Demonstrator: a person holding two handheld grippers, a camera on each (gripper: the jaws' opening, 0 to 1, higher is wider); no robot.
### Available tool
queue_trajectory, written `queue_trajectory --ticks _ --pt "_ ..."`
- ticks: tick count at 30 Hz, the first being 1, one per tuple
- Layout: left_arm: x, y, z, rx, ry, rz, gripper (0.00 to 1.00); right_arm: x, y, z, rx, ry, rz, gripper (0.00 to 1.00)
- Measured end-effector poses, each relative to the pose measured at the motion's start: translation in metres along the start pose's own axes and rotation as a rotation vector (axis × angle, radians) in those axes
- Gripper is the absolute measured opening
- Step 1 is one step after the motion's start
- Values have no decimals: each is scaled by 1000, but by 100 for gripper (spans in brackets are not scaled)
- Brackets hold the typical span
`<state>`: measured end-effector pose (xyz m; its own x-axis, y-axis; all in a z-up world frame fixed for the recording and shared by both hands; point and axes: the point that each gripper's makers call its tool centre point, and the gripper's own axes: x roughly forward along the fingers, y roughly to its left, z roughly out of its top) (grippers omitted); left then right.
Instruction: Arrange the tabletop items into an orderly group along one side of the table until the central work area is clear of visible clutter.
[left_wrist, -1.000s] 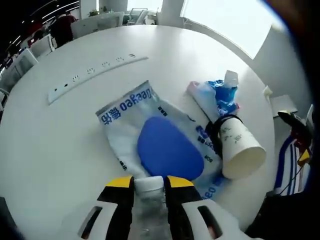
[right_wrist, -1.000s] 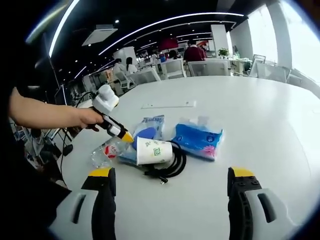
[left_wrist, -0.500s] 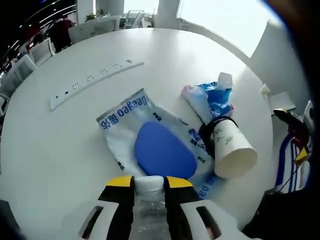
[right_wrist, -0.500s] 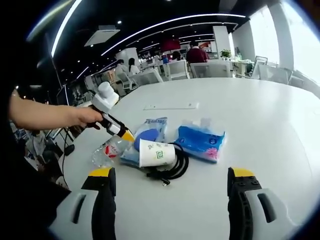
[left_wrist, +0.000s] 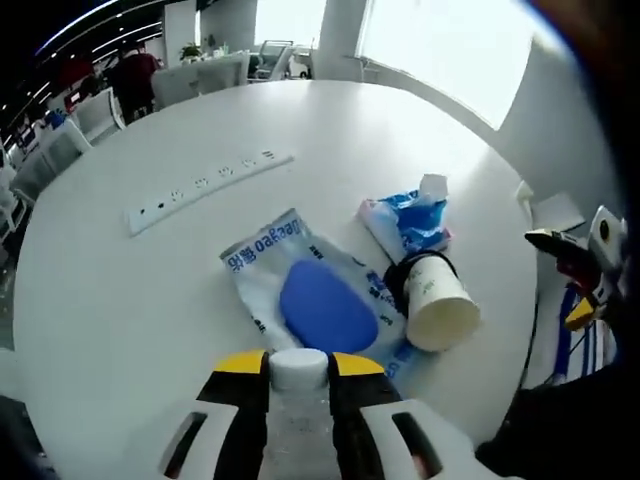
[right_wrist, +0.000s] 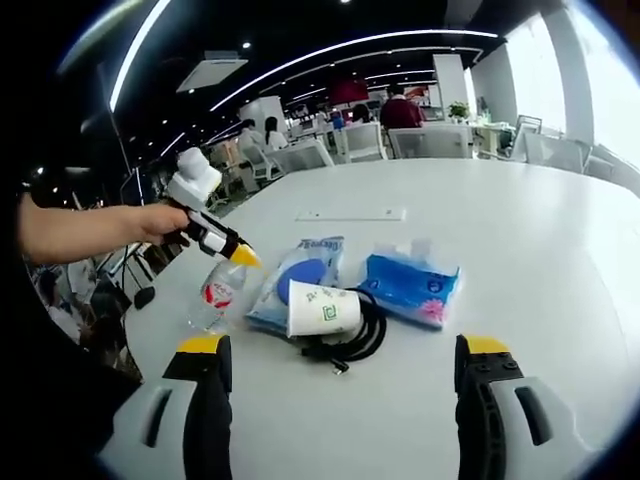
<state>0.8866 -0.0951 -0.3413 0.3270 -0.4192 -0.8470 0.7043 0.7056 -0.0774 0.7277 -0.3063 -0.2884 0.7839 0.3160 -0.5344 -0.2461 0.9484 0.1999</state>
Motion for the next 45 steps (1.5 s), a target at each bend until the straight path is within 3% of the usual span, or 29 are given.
queue_trajectory --ticks 19,35,45 --pt "-74 0 -12 5 -132 45 19 3 16 4 -17 -11 33 89" --pt "-116 4 -39 -26 -204 80 19 0 28 12 -44 -46 39 90" --pt "-141 -6 -62 -35 -231 96 19 1 36 11 -61 -36 58 90"
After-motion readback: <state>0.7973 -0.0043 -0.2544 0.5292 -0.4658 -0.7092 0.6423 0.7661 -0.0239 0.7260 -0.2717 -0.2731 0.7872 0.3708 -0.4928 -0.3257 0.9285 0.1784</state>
